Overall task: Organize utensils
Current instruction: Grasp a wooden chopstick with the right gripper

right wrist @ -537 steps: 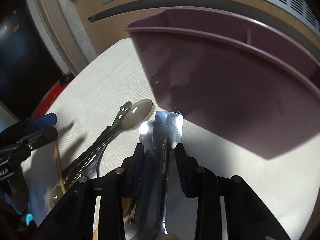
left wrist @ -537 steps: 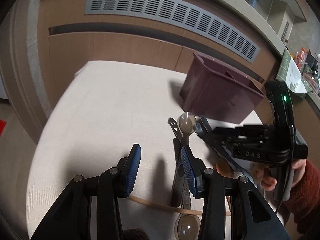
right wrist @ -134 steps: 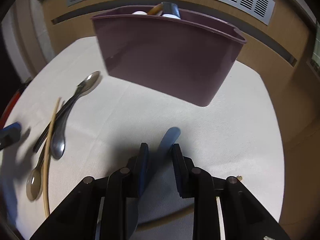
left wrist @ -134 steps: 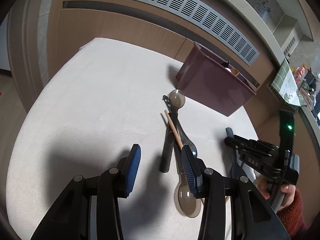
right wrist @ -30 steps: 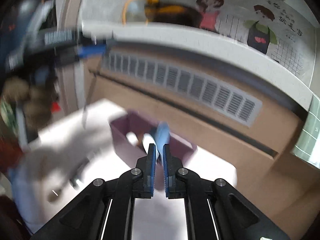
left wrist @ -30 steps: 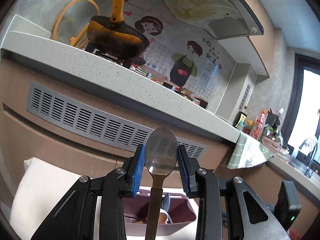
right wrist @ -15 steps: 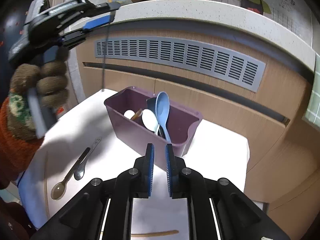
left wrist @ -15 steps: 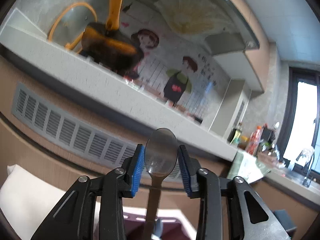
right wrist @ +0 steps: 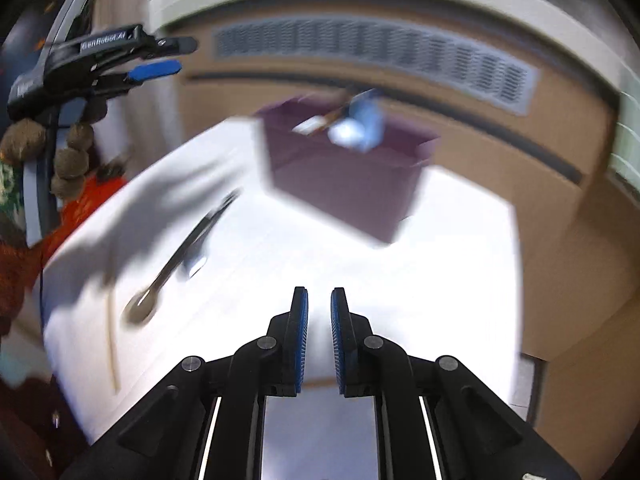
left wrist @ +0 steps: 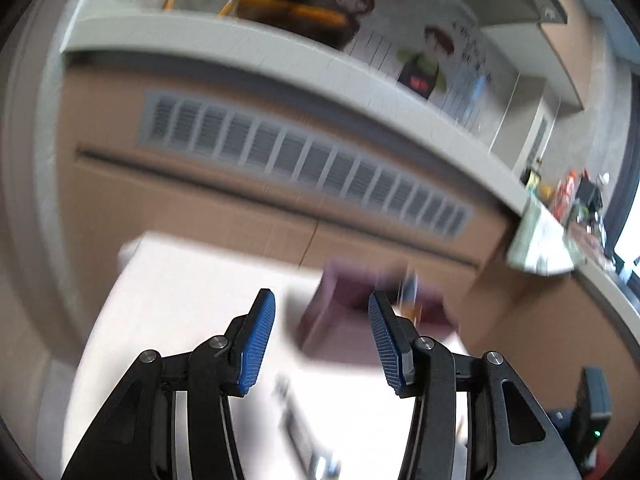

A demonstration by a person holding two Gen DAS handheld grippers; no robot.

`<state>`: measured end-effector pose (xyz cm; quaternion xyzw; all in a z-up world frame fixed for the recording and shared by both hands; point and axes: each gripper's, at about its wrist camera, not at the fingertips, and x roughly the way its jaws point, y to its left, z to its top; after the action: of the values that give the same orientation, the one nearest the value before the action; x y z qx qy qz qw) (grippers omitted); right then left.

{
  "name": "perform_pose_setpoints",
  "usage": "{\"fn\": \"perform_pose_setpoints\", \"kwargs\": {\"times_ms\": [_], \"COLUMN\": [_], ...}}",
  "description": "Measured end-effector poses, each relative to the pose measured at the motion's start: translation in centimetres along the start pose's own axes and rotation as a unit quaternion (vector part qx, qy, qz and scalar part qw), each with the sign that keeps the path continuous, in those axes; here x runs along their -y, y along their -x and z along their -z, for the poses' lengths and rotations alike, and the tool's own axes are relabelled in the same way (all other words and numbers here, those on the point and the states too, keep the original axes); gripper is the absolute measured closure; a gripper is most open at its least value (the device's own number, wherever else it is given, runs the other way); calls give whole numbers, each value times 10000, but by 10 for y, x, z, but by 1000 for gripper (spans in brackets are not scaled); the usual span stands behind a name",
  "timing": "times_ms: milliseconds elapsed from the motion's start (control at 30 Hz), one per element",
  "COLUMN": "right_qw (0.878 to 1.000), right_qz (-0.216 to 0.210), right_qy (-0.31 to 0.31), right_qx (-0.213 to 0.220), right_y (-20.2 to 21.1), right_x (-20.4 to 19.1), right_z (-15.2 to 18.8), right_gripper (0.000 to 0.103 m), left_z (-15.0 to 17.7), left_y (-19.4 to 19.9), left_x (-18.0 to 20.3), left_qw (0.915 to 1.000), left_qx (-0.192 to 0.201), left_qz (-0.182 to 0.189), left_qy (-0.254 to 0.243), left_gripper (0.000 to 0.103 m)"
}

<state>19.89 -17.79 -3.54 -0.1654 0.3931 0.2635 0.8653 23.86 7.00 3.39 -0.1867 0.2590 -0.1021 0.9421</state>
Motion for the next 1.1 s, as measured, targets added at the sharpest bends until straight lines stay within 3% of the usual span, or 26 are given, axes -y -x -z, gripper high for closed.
{"fn": "perform_pose_setpoints", "kwargs": {"times_ms": [67, 167, 267, 333, 400, 500, 633, 733, 833, 967, 1100], "right_qw": [9982, 9929, 9853, 9768, 9722, 9742, 9754, 9768, 9785, 9907, 9981], "right_qz": [-128, -239, -1294, -1818, -2017, -1901, -1648, -1337, -1187, -951, -535], "right_qy": [531, 1156, 1076, 1060, 1084, 1018, 1232, 1540, 1547, 918, -295], "right_qx": [-264, -176, -295, -393, -493, -663, -795, -655, -670, -325, 24], "right_y": [-10, -16, -25, -36, -51, -74, -91, -87, -82, -54, -24], "right_x": [-34, -82, -112, -125, -136, -144, -157, -168, -171, -137, -63], "right_z": [6, 10, -1, -10, -22, -35, -40, -36, -35, -31, -14], "right_gripper": [92, 92, 92, 92, 92, 92, 91, 92, 99, 99, 99], "left_z": [19, 48, 75, 88, 93, 90, 90, 92, 95, 97, 104], "left_y": [22, 58, 85, 95, 98, 104, 104, 98, 90, 85, 68], "left_x": [-12, -29, -48, -63, -77, -88, -92, -93, -89, -77, -59], "left_qw": [9997, 9974, 9901, 9869, 9835, 9804, 9826, 9840, 9852, 9878, 9906], "left_qx": [-162, -111, 13, -15, -123, 5, 118, 54, -28, -132, -370], "left_qz": [-88, -680, -1374, -1548, -1706, -1851, -1698, -1609, -1537, -1406, -1228], "left_qy": [152, 194, 303, 461, 590, 675, 737, 760, 761, 659, 483], "left_gripper": [54, 54, 54, 54, 54, 54, 54, 54, 54, 54, 54]}}
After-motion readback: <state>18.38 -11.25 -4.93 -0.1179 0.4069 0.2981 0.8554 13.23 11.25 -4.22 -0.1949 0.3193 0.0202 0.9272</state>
